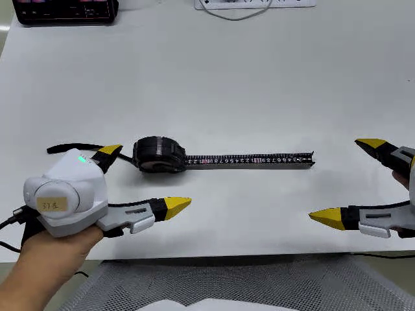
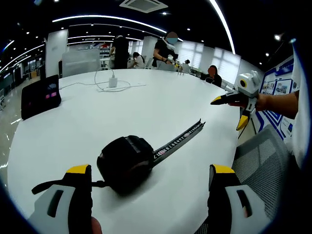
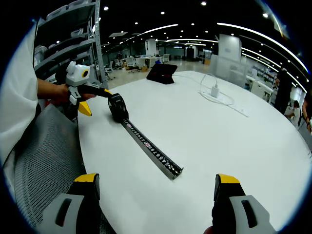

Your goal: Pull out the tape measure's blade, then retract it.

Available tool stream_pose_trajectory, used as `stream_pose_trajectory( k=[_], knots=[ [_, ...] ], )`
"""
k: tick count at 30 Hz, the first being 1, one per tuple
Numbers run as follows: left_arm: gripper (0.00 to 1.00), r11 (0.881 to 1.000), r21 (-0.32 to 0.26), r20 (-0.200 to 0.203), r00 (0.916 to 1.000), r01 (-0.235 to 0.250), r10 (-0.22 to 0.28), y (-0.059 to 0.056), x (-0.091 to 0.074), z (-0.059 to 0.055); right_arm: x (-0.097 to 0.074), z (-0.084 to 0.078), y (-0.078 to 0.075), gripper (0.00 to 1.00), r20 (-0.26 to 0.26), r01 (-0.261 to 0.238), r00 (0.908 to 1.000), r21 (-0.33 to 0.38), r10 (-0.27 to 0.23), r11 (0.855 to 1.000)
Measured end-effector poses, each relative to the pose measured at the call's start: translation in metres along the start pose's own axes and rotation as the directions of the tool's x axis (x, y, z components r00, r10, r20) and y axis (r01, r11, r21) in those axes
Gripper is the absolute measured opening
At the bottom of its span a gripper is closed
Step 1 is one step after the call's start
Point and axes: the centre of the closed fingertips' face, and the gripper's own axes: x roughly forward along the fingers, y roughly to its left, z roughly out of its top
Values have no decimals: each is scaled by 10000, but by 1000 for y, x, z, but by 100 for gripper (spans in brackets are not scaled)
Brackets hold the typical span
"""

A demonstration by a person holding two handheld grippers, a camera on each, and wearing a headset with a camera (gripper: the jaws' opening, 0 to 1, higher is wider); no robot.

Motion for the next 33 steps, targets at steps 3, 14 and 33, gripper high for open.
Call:
stream_pose_trajectory(
  k=[3,14,33],
  knots=[
    [98,9999,-91,14,10000,60,-59,-3,3,1,1,0,0,97,14,-8,10000,10,8,10000],
    [99,9995,-288,42,9999,-93,94,-4,7,-1,2,1,0,96,38,-56,10000,2,56,10000],
    [92,9848,-1058,167,9900,-1374,1400,8,18,3,8,3,-15,83,-413,-502,9980,-560,479,9972]
  ],
)
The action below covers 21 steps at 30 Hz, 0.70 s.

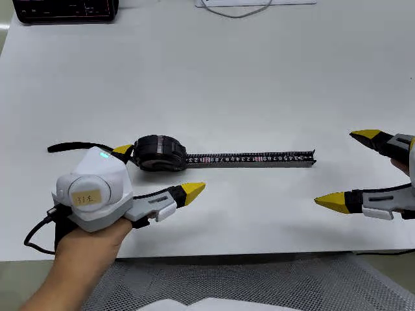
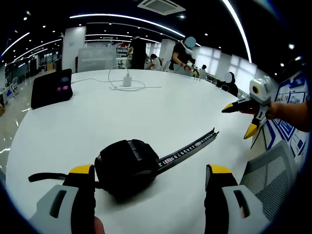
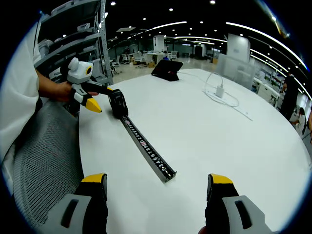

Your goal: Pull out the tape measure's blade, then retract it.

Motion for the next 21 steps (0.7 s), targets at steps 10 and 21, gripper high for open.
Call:
stream_pose_trajectory(
  k=[10,21],
  knots=[
    [87,9960,-450,-97,9970,-776,772,6,6,3,4,-1,-8,81,-139,-164,9998,-160,162,9997],
    [79,9831,-465,-326,9839,-1772,1758,14,10,2,9,-3,-18,73,-352,-338,9989,-492,321,9982]
  ],
)
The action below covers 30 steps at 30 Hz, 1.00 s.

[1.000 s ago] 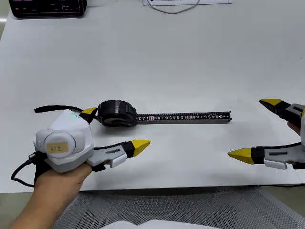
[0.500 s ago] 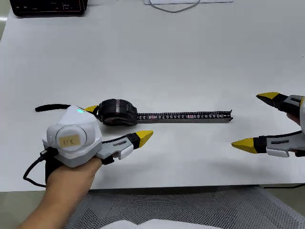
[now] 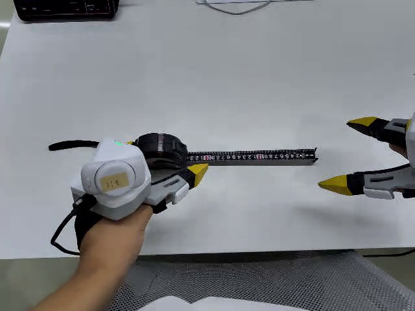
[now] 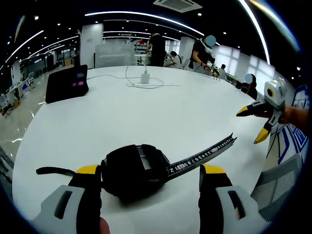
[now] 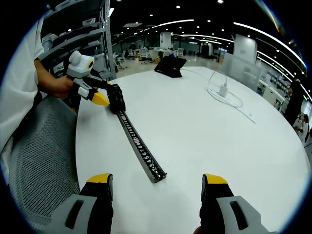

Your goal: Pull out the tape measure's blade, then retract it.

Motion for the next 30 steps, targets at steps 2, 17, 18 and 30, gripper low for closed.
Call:
stream_pose_trajectory(
  k=[2,17,18,30],
  knots=[
    [79,9999,-93,2,9999,-116,116,1,1,0,2,-1,-1,72,-50,-65,10000,-65,65,10000],
    [68,9937,-884,-115,9976,-688,681,13,9,-7,14,-5,-4,60,-369,-427,9985,-489,409,9979],
    [68,9928,-969,-134,9975,-699,689,13,11,-7,15,-5,-3,59,-398,-463,9982,-513,443,9976],
    [64,9804,-1777,-24,9963,-851,860,18,12,-6,25,-11,0,53,-799,-872,9935,-816,807,9928]
  ],
)
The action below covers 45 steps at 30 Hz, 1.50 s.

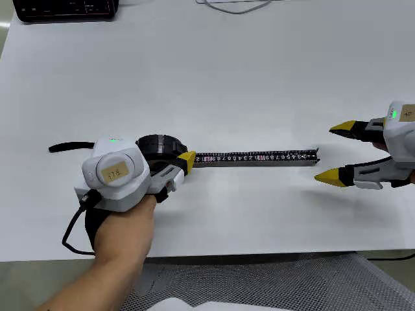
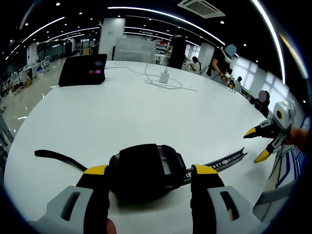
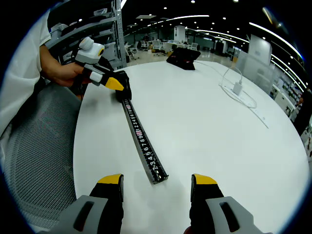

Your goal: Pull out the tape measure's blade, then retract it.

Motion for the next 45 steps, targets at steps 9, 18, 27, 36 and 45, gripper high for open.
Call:
stream_pose_trajectory(
  k=[9,18,27,36,45],
  knots=[
    [60,9997,-224,-12,10000,-79,78,4,0,0,6,-2,2,48,-366,-267,9990,-321,256,9991],
    [60,9999,-151,-133,9999,-43,41,3,1,-1,9,-2,0,44,-612,-422,9974,-609,385,9973],
    [59,10000,-67,-218,9998,-36,35,3,1,-1,15,-2,-1,35,-1050,-751,9924,-1023,643,9919],
    [59,10000,-58,-219,9998,-18,17,3,1,-1,20,-10,-1,26,-1577,-1145,9832,-1445,914,9829],
    [59,10000,-43,-241,9997,-16,15,3,2,-2,24,-13,-1,20,-1830,-1350,9776,-1658,1041,9769]
  ],
)
